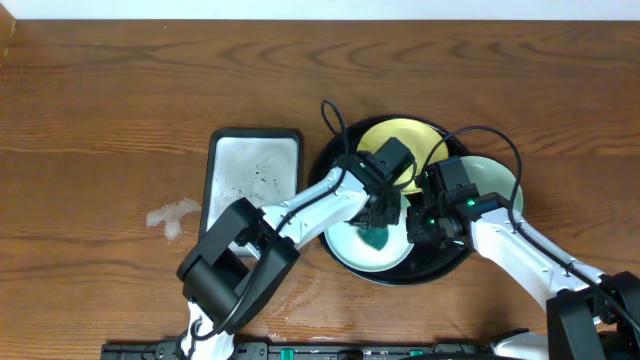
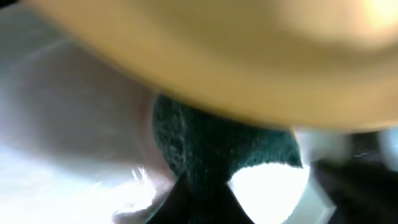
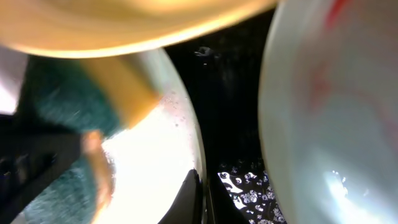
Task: Clean dirty plates on tray and stack at the side
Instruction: 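Scrub the lower mint-green plate with the sponge in left gripper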
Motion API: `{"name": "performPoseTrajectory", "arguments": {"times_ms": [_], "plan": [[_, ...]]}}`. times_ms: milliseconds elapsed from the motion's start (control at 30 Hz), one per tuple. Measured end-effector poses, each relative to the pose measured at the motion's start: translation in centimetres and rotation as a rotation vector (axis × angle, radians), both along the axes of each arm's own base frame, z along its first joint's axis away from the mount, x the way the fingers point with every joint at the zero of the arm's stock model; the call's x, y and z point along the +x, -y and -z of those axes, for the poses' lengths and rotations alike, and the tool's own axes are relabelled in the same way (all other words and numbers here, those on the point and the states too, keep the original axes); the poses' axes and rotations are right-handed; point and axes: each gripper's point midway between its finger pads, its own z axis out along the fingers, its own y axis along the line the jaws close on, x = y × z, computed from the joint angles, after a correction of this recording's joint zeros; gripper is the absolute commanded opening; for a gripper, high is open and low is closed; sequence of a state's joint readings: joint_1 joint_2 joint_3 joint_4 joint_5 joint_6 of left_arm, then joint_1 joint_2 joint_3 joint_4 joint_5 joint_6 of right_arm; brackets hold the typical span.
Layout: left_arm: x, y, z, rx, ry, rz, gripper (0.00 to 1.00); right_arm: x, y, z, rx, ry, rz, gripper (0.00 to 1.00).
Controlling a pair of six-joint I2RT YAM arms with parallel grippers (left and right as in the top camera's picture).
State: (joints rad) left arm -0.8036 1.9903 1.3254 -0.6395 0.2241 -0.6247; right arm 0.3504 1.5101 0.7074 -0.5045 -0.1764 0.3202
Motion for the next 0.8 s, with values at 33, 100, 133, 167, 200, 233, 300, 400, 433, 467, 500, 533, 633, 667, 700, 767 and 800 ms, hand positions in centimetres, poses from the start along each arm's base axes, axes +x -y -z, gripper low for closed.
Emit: {"name": "performPoseTrajectory", "arguments": {"times_ms": [33,100,133,167,200,233,300,400,433,467,500,533,633,667,700,767,800], "plan": [[-0.3,-0.7,0.0,0.035,-0.003,-0.001,0.07,0.0,-0.1,0.0,0.005,-0.002,-0.004,0.01],[-0.6,-2.2,0.0,0.104,-0.005,-0.008,0.07,-0.1,-0.2,0.0,0.011,-0.004,-0.007,0.01],[-0.6,-3.1,0.0,0.139,-0.002,-0.014,0.07,-0.1,-0.2,0.0,0.012,-0.005,-0.007,0.01],[-0.6,-3.9,-0.1,0.167,0.001,-0.022,0.07,-0.1,-0.2,0.0,0.012,-0.005,-0.007,0.01],[-0.4,-4.6,-0.1,0.191,0.005,-0.032,0.08,-0.1,-0.2,0.0,0.013,-0.005,-0.007,0.01],[-0.2,-5.3,-0.1,0.214,0.010,-0.042,0.07,-0.1,-0.2,0.0,0.013,-0.005,-0.007,0.01],[0.5,-6.6,-0.1,0.246,0.022,-0.067,0.07,-0.1,-0.2,0.0,0.013,-0.005,-0.006,0.01],[1.3,-7.5,-0.2,0.255,0.033,-0.095,0.07,-0.2,-0.5,-0.1,0.029,-0.011,-0.005,0.01],[1.5,-7.7,-0.3,0.255,0.034,-0.102,0.07,-0.2,-0.6,-0.1,0.033,-0.011,-0.006,0.01],[1.6,-7.9,-0.3,0.254,0.034,-0.108,0.07,-0.2,-0.7,-0.1,0.037,-0.012,-0.003,0.01],[1.8,-8.0,-0.3,0.253,0.034,-0.114,0.08,-0.2,-0.7,-0.1,0.040,-0.013,-0.001,0.01],[1.9,-8.0,-0.3,0.247,0.032,-0.119,0.07,-0.2,-0.7,-0.1,0.043,-0.016,0.006,0.01],[2.0,-7.4,-0.3,0.194,0.008,-0.129,0.07,-0.2,-0.8,-0.2,0.051,-0.022,0.034,0.01],[1.9,-6.9,-0.2,0.157,-0.005,-0.130,0.07,-0.1,-0.8,-0.2,0.053,-0.024,0.046,0.01],[1.9,-6.3,-0.2,0.121,-0.017,-0.130,0.07,-0.1,-0.8,-0.2,0.054,-0.024,0.054,0.01],[2.1,-4.8,-0.3,0.031,-0.034,-0.127,0.08,0.2,-0.6,-0.2,0.044,-0.016,0.073,0.01],[2.2,-4.0,-0.4,-0.011,-0.038,-0.125,0.07,0.3,-0.5,-0.1,0.040,-0.014,0.082,0.01]]}}
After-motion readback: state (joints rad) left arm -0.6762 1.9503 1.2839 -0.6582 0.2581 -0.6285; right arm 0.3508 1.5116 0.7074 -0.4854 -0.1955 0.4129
